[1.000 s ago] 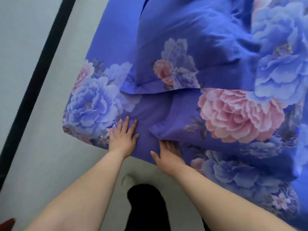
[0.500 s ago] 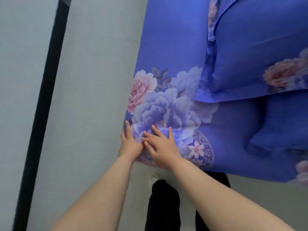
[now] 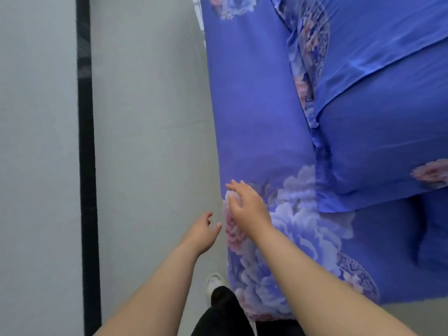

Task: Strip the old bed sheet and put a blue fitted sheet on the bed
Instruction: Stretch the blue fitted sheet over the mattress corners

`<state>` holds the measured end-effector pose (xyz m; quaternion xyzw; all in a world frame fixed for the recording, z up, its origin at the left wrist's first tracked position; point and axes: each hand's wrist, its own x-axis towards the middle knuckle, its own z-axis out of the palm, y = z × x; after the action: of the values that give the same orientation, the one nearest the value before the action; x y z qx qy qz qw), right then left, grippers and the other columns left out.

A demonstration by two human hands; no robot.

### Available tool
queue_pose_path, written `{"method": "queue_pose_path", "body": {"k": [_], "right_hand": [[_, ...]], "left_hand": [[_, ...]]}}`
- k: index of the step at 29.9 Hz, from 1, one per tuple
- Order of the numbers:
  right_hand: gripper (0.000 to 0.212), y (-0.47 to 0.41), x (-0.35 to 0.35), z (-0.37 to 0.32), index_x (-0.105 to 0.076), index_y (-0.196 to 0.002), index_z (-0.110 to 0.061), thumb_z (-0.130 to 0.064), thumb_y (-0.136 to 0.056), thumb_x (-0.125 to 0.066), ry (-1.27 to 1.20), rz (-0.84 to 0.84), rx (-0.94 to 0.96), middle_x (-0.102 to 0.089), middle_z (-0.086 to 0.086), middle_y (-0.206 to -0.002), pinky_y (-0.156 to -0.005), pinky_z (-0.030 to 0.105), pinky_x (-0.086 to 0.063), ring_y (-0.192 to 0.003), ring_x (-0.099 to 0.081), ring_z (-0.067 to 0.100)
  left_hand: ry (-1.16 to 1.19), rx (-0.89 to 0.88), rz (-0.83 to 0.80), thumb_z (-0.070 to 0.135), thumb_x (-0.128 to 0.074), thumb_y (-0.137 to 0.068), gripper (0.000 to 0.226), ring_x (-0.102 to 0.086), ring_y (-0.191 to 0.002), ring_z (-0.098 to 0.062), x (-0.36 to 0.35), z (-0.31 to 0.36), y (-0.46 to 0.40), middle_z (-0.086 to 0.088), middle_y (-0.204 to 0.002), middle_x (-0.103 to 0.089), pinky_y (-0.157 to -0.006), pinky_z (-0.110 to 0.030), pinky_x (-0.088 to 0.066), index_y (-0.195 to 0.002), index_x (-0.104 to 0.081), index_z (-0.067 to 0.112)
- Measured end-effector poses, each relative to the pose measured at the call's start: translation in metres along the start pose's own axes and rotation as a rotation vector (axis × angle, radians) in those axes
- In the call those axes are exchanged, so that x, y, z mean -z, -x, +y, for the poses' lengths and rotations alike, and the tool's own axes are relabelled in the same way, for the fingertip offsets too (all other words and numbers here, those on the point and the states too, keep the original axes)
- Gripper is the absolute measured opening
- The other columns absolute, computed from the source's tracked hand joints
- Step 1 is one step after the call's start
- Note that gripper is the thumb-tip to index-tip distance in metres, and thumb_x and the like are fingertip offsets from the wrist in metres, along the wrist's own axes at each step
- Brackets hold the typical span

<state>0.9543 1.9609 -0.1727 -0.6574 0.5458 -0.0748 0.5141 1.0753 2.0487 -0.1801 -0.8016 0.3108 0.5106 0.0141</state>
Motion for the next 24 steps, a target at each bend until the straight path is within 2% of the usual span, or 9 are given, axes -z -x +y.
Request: {"method": "queue_pose_path", "body": {"k": [5, 10, 14, 16, 18, 20, 21, 23, 24], "right_hand": [[0.06, -0.039, 0.037, 0.006, -0.025, -0.149, -0.021, -0.022, -0.094, -0.05, -0.06, 0.283, -0.328, -0.011, -0.001, -0.159, -0.118, 0.035, -0.014, -0.146, -0.009, 0.017], [0.068, -0.072, 0.048, 0.01, -0.019, -0.15, -0.012, -0.02, -0.093, -0.055, -0.178, 0.646, -0.64, -0.009, 0.011, -0.159, -0.115, 0.032, -0.011, -0.146, -0.009, 0.022], [0.075, -0.108, 0.003, -0.024, 0.0, -0.152, -0.03, -0.046, -0.094, -0.045, 0.059, 0.446, -0.856, 0.008, -0.003, -0.16, -0.116, 0.05, -0.006, -0.147, 0.005, 0.022], [0.075, -0.131, -0.023, -0.058, 0.004, -0.15, -0.036, -0.052, -0.093, -0.042, 0.139, 0.334, -0.753, 0.014, -0.009, -0.159, -0.115, 0.053, -0.001, -0.147, 0.011, 0.021], [0.068, -0.158, -0.035, -0.085, -0.007, -0.15, -0.038, -0.052, -0.093, -0.04, 0.177, 0.311, -0.527, 0.007, -0.013, -0.159, -0.116, 0.049, 0.0, -0.147, 0.008, 0.018], [0.063, -0.185, -0.022, -0.097, -0.027, -0.148, -0.028, -0.051, -0.091, -0.037, 0.116, 0.505, -0.344, -0.016, -0.005, -0.158, -0.118, 0.046, -0.011, -0.147, -0.011, 0.018], [0.061, -0.201, -0.009, -0.096, -0.034, -0.146, -0.02, -0.047, -0.091, -0.039, 0.05, 0.673, -0.355, -0.025, 0.001, -0.156, -0.117, 0.044, -0.017, -0.145, -0.019, 0.021], [0.057, -0.234, 0.029, -0.087, -0.034, -0.145, -0.008, -0.035, -0.096, -0.043, -0.128, 0.969, -0.574, -0.026, 0.012, -0.155, -0.117, 0.042, -0.018, -0.144, -0.021, 0.027], [0.058, -0.249, 0.049, -0.08, -0.029, -0.146, -0.005, -0.034, -0.098, -0.043, -0.199, 1.019, -0.749, -0.022, 0.014, -0.156, -0.118, 0.041, -0.014, -0.145, -0.017, 0.028]], "left_hand": [[-0.186, -0.089, 0.141, 0.031, -0.045, -0.097, 0.047, -0.044, -0.129, -0.024, 0.059, 0.025, -0.047, -0.008, -0.141, -0.047, -0.105, -0.033, -0.034, -0.141, -0.038, 0.016], [-0.14, -0.289, 0.084, 0.024, -0.049, -0.094, 0.052, -0.035, -0.132, -0.028, 0.085, 0.075, -0.086, -0.01, -0.143, -0.037, -0.106, -0.033, -0.029, -0.143, -0.033, 0.015], [-0.21, -0.451, 0.07, 0.027, -0.05, -0.093, 0.053, -0.035, -0.132, -0.024, 0.154, 0.082, -0.11, -0.004, -0.142, -0.037, -0.106, -0.034, -0.031, -0.143, -0.033, 0.019], [-0.28, -0.49, 0.109, 0.025, -0.049, -0.094, 0.052, -0.035, -0.132, -0.024, 0.199, 0.082, -0.126, -0.004, -0.142, -0.038, -0.106, -0.034, -0.03, -0.143, -0.033, 0.017], [-0.322, -0.487, 0.143, 0.023, -0.049, -0.094, 0.051, -0.035, -0.131, -0.025, 0.239, 0.089, -0.147, -0.005, -0.142, -0.038, -0.106, -0.033, -0.029, -0.143, -0.033, 0.016], [-0.358, -0.51, 0.162, 0.022, -0.048, -0.094, 0.051, -0.034, -0.132, -0.024, 0.267, 0.111, -0.169, -0.005, -0.142, -0.038, -0.107, -0.032, -0.028, -0.143, -0.034, 0.016], [-0.375, -0.538, 0.165, 0.021, -0.048, -0.093, 0.052, -0.033, -0.132, -0.023, 0.277, 0.124, -0.18, -0.004, -0.143, -0.037, -0.107, -0.032, -0.027, -0.143, -0.034, 0.017], [-0.437, -0.624, 0.178, 0.018, -0.047, -0.092, 0.052, -0.031, -0.134, -0.022, 0.291, 0.155, -0.202, -0.002, -0.145, -0.036, -0.11, -0.032, -0.026, -0.143, -0.034, 0.018], [-0.47, -0.678, 0.187, 0.017, -0.047, -0.092, 0.053, -0.029, -0.136, -0.021, 0.296, 0.171, -0.212, -0.002, -0.147, -0.034, -0.111, -0.032, -0.025, -0.143, -0.035, 0.018]]}}
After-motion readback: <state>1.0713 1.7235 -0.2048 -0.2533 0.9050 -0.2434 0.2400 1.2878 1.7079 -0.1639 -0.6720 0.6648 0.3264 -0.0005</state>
